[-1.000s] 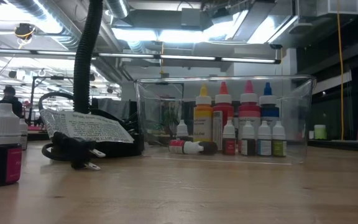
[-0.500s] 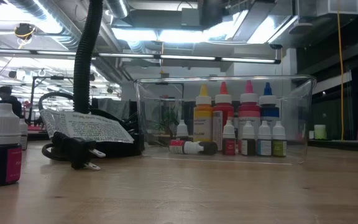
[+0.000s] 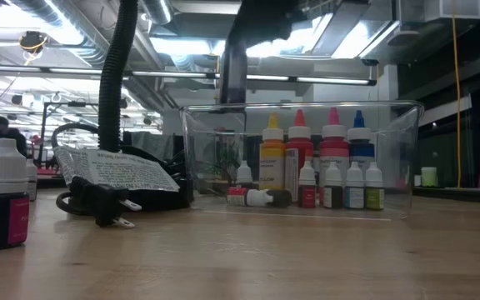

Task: Pick & Place food coloring
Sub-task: Put the big purple food coloring bottle into the transparent bin

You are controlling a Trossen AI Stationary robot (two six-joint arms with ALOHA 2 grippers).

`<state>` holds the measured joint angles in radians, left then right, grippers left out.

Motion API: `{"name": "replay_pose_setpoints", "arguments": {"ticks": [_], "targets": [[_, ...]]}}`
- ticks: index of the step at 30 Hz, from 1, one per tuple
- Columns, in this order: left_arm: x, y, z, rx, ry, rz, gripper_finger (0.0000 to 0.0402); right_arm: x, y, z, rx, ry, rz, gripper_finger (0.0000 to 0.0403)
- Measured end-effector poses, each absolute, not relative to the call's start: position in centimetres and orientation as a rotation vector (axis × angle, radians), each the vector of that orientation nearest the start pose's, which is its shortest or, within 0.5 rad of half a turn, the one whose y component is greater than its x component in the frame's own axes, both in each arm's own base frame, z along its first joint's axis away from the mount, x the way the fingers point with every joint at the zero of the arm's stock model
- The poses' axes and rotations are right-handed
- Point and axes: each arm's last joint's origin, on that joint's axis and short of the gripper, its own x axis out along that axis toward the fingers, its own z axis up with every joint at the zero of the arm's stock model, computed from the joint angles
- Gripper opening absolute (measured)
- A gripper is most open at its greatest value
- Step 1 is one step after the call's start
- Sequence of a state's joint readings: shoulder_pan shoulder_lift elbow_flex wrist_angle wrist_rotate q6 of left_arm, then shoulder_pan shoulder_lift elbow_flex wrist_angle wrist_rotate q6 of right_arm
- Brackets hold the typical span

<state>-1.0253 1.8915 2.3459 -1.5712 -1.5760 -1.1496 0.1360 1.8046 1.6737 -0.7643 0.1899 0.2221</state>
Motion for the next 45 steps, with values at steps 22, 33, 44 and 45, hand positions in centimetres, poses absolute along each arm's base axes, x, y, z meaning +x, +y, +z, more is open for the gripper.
{"name": "replay_pose_setpoints", "arguments": {"ticks": [22,33,44,45], "targets": [[21.6,-23.9,46.0,-0.013,-0.005,0.644,0.0134,38.6,2.5,23.0,0.038,0.901,-0.124,0.0116],[21.6,-23.9,45.9,-0.017,-0.006,0.644,0.0136,38.3,1.7,20.9,-0.023,0.890,-0.122,0.0116],[21.6,-24.0,45.9,0.007,0.003,0.643,0.0134,38.3,1.1,20.9,-0.063,0.902,-0.110,0.0236],[21.6,-23.9,45.9,0.013,0.005,0.643,0.0135,38.3,1.1,20.9,-0.062,0.903,-0.110,0.0248]]}}
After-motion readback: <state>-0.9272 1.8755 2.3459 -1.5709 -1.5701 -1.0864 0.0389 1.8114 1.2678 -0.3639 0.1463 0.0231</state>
